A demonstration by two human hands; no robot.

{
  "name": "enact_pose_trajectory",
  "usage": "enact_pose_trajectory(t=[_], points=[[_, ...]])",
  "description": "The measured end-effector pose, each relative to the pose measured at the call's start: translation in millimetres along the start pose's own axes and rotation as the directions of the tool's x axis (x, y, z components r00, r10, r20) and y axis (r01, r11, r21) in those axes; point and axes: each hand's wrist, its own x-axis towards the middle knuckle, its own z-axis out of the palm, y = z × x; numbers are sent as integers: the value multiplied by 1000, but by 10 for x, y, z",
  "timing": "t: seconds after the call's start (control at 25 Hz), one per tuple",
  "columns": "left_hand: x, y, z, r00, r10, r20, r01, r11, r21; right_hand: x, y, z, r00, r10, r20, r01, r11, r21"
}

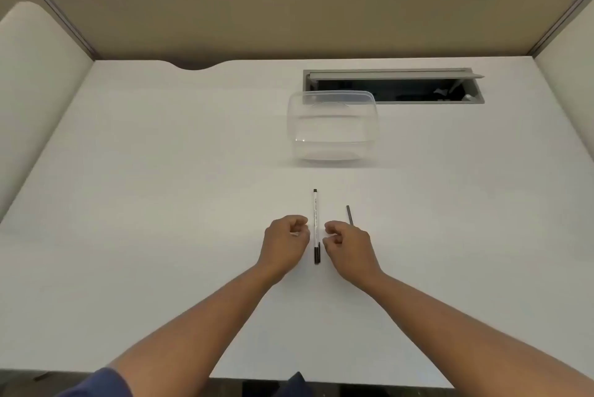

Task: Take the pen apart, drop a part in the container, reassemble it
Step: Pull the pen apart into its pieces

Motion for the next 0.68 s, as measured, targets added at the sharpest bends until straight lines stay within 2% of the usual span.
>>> enact_pose_trajectory(t=[0.24, 0.44, 0.68], points=[[59, 88, 12, 992, -120, 28, 123, 980, -153, 8, -49, -7, 990, 123, 66, -132, 977, 169], [97, 94, 74, 980, -198, 29, 199, 954, -223, 15, -95, -6, 961, 228, 154, -272, 872, 408], [53, 121, 68, 974, -208, 93, 227, 925, -305, -81, -92, -34, 967, 180, 179, -238, 887, 397]])
